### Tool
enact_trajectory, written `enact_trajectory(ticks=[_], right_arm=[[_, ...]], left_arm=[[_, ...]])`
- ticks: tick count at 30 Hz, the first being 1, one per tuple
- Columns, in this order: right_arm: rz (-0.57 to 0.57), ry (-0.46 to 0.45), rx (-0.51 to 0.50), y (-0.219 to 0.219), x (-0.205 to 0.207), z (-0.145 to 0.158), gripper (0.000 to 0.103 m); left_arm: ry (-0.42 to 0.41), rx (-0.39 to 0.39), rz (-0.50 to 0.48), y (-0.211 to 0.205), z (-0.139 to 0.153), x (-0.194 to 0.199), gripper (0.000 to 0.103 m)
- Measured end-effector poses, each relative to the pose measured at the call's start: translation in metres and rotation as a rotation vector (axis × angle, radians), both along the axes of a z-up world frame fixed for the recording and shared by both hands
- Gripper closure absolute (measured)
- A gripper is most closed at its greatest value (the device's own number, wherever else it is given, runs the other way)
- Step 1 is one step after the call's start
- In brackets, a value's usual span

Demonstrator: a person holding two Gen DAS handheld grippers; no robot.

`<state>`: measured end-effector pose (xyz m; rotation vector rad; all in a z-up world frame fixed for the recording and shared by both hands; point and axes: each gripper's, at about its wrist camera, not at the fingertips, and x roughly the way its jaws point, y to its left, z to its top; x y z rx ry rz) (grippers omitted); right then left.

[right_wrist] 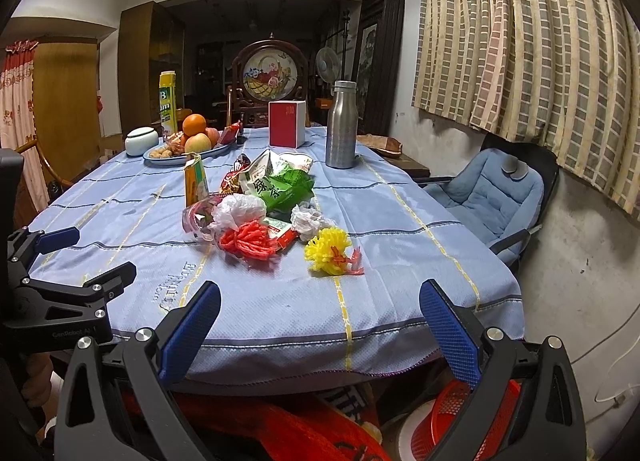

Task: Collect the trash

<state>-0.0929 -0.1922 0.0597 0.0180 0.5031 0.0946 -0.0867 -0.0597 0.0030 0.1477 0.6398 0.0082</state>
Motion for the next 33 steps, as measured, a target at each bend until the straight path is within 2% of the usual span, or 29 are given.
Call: enact_trajectory(ticks=[19, 25, 30, 33], right_arm=[[-0.005, 0.007, 0.011, -0.003, 0.002, -0.004, 0.006], [0.001, 0.06, -0.083, 0.001, 0.007, -0.008, 0.006], [0.014, 0.133, -0.101, 0.001, 0.014, -0.012, 0.006], [0.014, 0.116, -0.085, 0.0, 0.018, -0.016, 0.006]], left_arm=[[0.026, -0.008, 0.002, 0.002, -0.007, 0.005, 0.006], [0.043, -0.013, 0.006, 0.006, -0.009, 0.009, 0.006], [0.059, -0.016, 0.013, 0.009, -0.013, 0.013, 0.006], [0.074, -0.02, 0.019, 0.012, -0.017, 0.017, 0.006]])
